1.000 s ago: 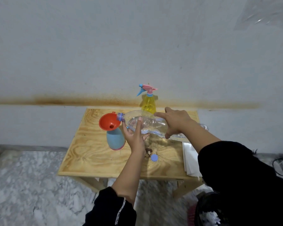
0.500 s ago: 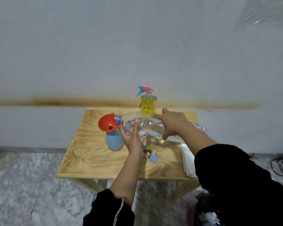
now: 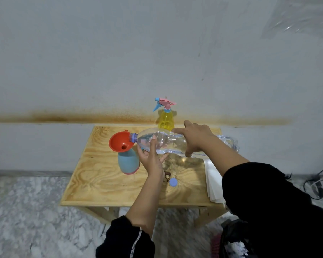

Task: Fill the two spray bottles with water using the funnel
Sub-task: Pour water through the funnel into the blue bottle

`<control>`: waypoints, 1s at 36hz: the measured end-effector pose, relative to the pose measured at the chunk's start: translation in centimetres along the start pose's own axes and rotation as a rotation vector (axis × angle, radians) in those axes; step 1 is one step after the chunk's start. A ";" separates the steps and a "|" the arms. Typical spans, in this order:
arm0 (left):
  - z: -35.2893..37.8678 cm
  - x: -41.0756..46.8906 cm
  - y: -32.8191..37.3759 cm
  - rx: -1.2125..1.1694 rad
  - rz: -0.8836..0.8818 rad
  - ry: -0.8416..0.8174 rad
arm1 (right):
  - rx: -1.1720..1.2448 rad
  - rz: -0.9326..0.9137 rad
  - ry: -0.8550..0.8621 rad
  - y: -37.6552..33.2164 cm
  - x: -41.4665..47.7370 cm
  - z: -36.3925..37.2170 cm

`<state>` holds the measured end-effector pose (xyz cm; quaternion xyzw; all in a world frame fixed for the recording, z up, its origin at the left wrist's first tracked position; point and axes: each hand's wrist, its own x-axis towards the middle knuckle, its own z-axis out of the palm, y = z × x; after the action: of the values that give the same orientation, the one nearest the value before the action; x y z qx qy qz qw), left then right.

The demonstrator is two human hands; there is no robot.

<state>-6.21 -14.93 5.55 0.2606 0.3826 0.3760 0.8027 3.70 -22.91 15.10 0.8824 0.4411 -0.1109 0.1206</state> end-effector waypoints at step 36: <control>0.7 -0.8 0.6 -0.011 -0.023 0.009 | -0.003 -0.006 -0.003 0.6 0.0 -0.2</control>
<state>-6.23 -15.36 6.71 0.2499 0.3870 0.3702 0.8067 4.23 -23.18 15.35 0.8808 0.4436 -0.1118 0.1220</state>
